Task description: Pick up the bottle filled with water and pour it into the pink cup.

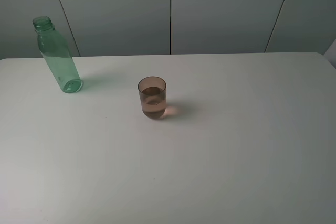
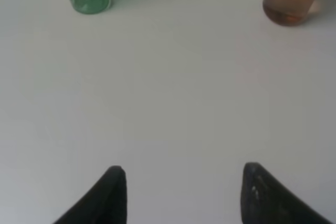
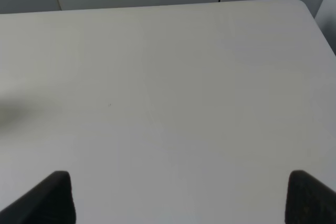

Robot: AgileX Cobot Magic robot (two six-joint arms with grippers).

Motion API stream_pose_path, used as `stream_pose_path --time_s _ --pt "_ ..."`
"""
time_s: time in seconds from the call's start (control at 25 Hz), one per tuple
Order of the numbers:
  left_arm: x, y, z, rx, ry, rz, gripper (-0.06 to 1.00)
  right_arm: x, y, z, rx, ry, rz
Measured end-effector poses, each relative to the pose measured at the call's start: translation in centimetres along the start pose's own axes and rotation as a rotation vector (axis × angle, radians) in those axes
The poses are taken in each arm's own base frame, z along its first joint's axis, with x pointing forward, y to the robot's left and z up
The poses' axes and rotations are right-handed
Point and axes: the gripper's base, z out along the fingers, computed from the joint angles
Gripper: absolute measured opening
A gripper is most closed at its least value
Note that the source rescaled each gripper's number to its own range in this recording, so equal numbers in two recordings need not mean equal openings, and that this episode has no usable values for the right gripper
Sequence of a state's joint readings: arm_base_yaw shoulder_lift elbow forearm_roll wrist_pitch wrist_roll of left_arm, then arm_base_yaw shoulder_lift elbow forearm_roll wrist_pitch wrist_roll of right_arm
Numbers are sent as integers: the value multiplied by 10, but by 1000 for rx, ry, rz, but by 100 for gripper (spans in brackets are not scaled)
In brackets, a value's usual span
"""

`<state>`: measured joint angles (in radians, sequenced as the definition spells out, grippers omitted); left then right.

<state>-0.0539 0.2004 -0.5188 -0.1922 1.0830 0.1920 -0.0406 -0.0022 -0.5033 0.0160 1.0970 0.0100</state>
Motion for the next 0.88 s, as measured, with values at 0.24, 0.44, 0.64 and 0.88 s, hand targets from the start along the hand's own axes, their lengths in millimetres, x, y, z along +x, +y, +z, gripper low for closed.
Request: stream_pose_path --time_s 0.24,0.44,0.64,0.88 --pt "6 0 -9 -25 -65 -13 2 0 0 0 0 0 0" --pt "13 -3 -19 -33 -137 -5 3 0 0 0 0 0 0" --pt "18 -3 -25 -53 -185 -4 1 0 0 0 0 0 0" --pt "19 -2 -25 -65 -187 -22 0 0 0 0 0 0 0"
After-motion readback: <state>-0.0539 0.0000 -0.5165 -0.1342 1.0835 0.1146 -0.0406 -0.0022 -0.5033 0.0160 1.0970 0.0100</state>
